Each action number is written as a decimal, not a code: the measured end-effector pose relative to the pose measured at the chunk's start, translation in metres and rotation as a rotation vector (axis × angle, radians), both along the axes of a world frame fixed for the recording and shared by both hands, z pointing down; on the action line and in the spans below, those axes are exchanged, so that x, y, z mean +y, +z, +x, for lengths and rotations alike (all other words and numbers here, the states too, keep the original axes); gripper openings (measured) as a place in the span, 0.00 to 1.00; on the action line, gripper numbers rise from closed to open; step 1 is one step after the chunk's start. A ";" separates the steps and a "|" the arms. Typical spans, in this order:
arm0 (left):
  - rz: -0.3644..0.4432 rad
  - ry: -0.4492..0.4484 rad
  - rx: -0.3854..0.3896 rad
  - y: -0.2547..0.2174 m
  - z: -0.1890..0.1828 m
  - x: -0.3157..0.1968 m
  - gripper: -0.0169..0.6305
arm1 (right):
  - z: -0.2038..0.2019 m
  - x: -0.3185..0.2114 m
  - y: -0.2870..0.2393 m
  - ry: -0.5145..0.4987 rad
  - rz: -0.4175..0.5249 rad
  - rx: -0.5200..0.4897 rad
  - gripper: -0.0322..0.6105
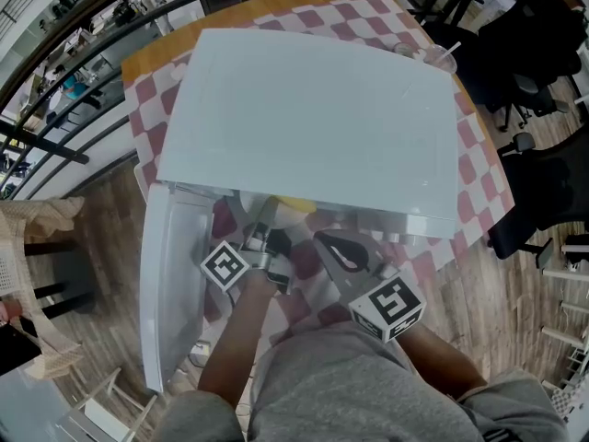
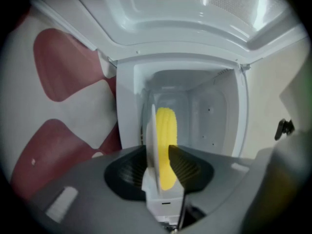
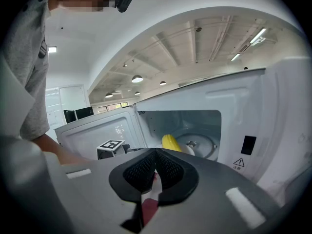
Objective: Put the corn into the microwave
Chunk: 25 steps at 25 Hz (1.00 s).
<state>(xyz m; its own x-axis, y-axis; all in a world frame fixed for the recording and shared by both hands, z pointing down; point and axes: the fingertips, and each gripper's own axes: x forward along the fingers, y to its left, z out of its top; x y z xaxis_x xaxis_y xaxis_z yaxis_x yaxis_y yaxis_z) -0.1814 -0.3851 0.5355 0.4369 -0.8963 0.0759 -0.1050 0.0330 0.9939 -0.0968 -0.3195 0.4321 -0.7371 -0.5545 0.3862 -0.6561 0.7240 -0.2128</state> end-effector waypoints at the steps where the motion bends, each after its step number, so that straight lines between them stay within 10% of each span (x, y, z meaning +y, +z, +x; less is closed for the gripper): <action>1: 0.022 0.008 0.007 -0.004 0.001 -0.001 0.25 | 0.000 0.000 -0.001 -0.001 0.003 0.000 0.05; 8: 0.142 0.174 -0.188 -0.013 0.013 0.012 0.54 | -0.001 0.004 -0.001 -0.006 0.014 0.006 0.05; 20: 0.336 0.285 -1.263 -0.005 -0.003 0.032 0.76 | 0.003 0.012 -0.001 0.005 0.028 0.017 0.05; 25: 0.368 0.289 -1.300 -0.007 0.000 0.031 0.72 | 0.007 0.015 0.001 0.013 0.033 0.032 0.05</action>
